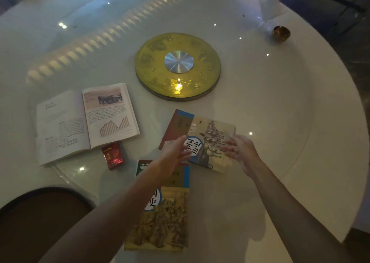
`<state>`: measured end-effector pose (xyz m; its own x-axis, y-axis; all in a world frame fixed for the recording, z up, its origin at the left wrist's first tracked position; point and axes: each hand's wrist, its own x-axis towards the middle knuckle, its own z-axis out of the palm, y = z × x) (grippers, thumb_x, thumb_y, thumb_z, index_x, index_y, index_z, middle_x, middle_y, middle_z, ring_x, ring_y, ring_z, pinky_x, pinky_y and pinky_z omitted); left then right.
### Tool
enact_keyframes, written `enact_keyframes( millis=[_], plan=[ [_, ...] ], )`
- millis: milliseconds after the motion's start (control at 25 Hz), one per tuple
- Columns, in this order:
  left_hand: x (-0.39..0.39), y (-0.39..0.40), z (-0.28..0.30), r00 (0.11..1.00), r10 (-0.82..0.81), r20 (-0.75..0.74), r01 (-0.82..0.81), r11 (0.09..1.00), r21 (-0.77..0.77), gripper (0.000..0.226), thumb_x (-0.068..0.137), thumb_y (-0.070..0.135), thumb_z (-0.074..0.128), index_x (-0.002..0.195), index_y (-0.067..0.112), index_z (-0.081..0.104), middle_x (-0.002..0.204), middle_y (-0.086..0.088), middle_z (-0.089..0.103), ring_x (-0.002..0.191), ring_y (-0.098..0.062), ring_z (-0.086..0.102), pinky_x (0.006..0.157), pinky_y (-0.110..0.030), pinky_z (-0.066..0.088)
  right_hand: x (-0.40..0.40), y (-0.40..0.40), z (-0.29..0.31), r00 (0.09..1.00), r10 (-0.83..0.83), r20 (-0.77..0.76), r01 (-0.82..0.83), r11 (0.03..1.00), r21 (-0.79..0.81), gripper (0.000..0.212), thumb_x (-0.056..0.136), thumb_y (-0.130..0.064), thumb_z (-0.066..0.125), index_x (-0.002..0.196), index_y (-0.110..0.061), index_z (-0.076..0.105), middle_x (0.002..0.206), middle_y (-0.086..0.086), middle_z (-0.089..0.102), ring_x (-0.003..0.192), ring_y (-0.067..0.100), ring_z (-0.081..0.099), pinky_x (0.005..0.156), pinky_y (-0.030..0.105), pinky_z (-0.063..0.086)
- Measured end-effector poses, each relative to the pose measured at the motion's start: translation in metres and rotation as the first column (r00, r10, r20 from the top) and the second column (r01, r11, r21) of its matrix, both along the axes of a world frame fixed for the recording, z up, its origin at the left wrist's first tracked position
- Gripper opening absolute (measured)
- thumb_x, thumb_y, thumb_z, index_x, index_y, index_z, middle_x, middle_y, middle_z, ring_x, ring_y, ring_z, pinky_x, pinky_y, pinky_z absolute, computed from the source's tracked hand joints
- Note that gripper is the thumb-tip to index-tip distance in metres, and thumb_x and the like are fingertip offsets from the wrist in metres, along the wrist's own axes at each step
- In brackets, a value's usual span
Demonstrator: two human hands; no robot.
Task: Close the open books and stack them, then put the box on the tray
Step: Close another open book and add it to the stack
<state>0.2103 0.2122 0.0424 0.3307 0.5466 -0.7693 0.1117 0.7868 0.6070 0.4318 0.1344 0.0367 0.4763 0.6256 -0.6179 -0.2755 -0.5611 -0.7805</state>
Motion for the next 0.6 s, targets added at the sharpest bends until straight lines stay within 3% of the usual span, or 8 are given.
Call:
enact_keyframes(
  millis=[80, 160, 280, 400, 480, 520, 560, 600],
  plan=[
    [0.022, -0.014, -0.009, 0.999, 0.001, -0.051, -0.006, 0.994, -0.105, 0.058, 0.099, 0.032, 0.060, 0.144, -0.001, 0.043, 0.133, -0.021, 0.057, 0.116, -0.034, 0.065, 0.094, -0.043, 0.058, 0.010, 0.018, -0.015, 0.922, 0.202, 0.331, -0.148, 0.972, -0.181, 0.047, 0.098, -0.027, 0.063, 0.138, -0.005, 0.053, 0.122, 0.014, 0.066, 0.107, 0.032, 0.067, 0.086, 0.044, 0.056],
    [0.043, -0.027, -0.016, 0.997, 0.031, -0.070, -0.044, 0.981, -0.188, 0.053, 0.098, 0.026, 0.061, 0.142, 0.001, 0.044, 0.131, -0.022, 0.055, 0.115, -0.034, 0.062, 0.095, -0.040, 0.055, 0.020, 0.035, -0.029, 0.572, 0.507, 0.645, -0.318, 0.862, -0.396, 0.061, 0.096, -0.026, 0.062, 0.150, -0.008, 0.041, 0.139, 0.018, 0.058, 0.124, 0.037, 0.058, 0.099, 0.048, 0.050],
    [0.066, -0.035, -0.026, 0.990, 0.056, -0.132, -0.080, 0.980, -0.184, 0.032, 0.096, 0.024, 0.062, 0.122, 0.009, 0.049, 0.116, -0.014, 0.056, 0.106, -0.027, 0.057, 0.098, -0.040, 0.050, 0.026, 0.055, -0.048, 0.088, 0.713, 0.695, -0.544, 0.619, -0.566, 0.068, 0.100, -0.029, 0.055, 0.160, -0.012, 0.028, 0.165, 0.016, 0.034, 0.151, 0.036, 0.033, 0.117, 0.051, 0.034],
    [0.085, -0.035, -0.033, 0.970, 0.049, -0.240, -0.071, 0.994, -0.085, 0.025, 0.094, 0.024, 0.061, 0.113, 0.008, 0.056, 0.100, -0.009, 0.056, 0.088, -0.021, 0.055, 0.076, -0.035, 0.047, 0.045, 0.054, -0.065, 0.029, 0.810, 0.586, -0.567, 0.496, -0.657, 0.066, 0.104, -0.037, 0.048, 0.163, -0.020, 0.024, 0.171, 0.007, 0.026, 0.157, 0.029, 0.023, 0.122, 0.053, 0.025],
    [0.094, -0.036, -0.038, 0.958, 0.099, -0.268, -0.112, 0.993, -0.032, 0.027, 0.091, 0.025, 0.064, 0.113, 0.010, 0.062, 0.094, -0.009, 0.059, 0.080, -0.020, 0.055, 0.063, -0.029, 0.043, 0.060, 0.036, -0.069, 0.067, 0.789, 0.611, -0.531, 0.547, -0.648, 0.064, 0.102, -0.039, 0.052, 0.159, -0.019, 0.033, 0.164, 0.007, 0.038, 0.151, 0.029, 0.034, 0.119, 0.050, 0.031],
    [0.096, -0.038, -0.044, 0.946, 0.146, -0.290, -0.157, 0.987, -0.015, 0.062, 0.089, 0.030, 0.068, 0.131, -0.007, 0.042, 0.095, -0.008, 0.062, 0.081, -0.021, 0.059, 0.059, -0.027, 0.043, 0.064, 0.024, -0.069, 0.086, 0.767, 0.636, -0.509, 0.582, -0.634, 0.062, 0.100, -0.039, 0.055, 0.156, -0.017, 0.038, 0.160, 0.008, 0.044, 0.146, 0.031, 0.040, 0.116, 0.049, 0.034],
    [0.098, -0.039, -0.048, 0.934, 0.161, -0.319, -0.163, 0.986, 0.019, 0.047, 0.085, 0.035, 0.072, 0.104, -0.002, 0.050, 0.102, -0.010, 0.064, 0.088, -0.024, 0.063, 0.057, -0.028, 0.044, 0.065, 0.011, -0.068, 0.107, 0.746, 0.657, -0.491, 0.614, -0.618, 0.060, 0.099, -0.037, 0.057, 0.152, -0.014, 0.043, 0.155, 0.010, 0.049, 0.141, 0.033, 0.044, 0.112, 0.048, 0.037],
    [0.099, -0.042, -0.048, 0.910, 0.179, -0.373, -0.168, 0.984, 0.062, 0.051, 0.082, 0.038, 0.073, 0.113, 0.004, 0.053, 0.112, -0.012, 0.064, 0.098, -0.028, 0.064, 0.059, -0.030, 0.046, 0.065, -0.004, -0.068, 0.134, 0.725, 0.675, -0.470, 0.646, -0.601, 0.057, 0.098, -0.035, 0.058, 0.148, -0.010, 0.047, 0.149, 0.013, 0.053, 0.135, 0.035, 0.049, 0.107, 0.048, 0.042]
  ],
)
